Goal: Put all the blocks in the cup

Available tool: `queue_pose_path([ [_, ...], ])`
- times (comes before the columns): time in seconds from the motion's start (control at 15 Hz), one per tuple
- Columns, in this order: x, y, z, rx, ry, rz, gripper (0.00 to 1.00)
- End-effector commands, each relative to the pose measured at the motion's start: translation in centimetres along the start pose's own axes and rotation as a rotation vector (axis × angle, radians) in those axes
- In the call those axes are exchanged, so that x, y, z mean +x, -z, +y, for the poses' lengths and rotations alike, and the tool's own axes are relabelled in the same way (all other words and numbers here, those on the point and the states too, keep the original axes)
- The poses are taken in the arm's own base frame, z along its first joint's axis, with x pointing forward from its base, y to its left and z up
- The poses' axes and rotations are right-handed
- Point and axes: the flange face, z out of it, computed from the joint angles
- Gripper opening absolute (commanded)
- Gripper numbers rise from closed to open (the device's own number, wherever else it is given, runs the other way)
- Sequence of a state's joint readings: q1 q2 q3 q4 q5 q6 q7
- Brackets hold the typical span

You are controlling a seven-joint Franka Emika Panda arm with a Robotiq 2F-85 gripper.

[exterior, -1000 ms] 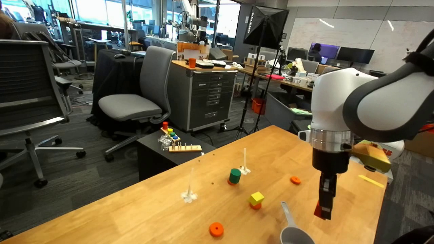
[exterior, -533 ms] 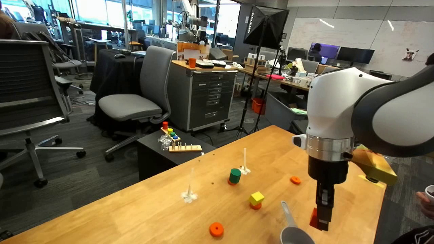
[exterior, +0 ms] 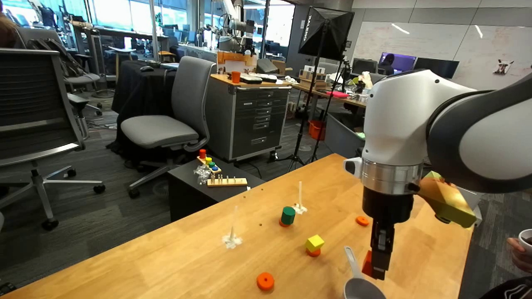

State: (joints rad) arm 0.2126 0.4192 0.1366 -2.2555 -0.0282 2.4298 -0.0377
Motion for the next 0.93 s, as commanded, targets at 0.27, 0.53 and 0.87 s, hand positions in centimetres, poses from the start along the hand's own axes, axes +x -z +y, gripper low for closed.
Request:
queue_pose_path([
  [0.27,0.8,-0.1,-2.2,-0.029,0.01,0.011,0.13],
  [0.53,0.4,-0.9,-2.4,-0.028,0.011,-0.006,0.18],
  [0.87,0.2,-1.3,-2.3,-0.027,-0.002,-0.018,0.79],
])
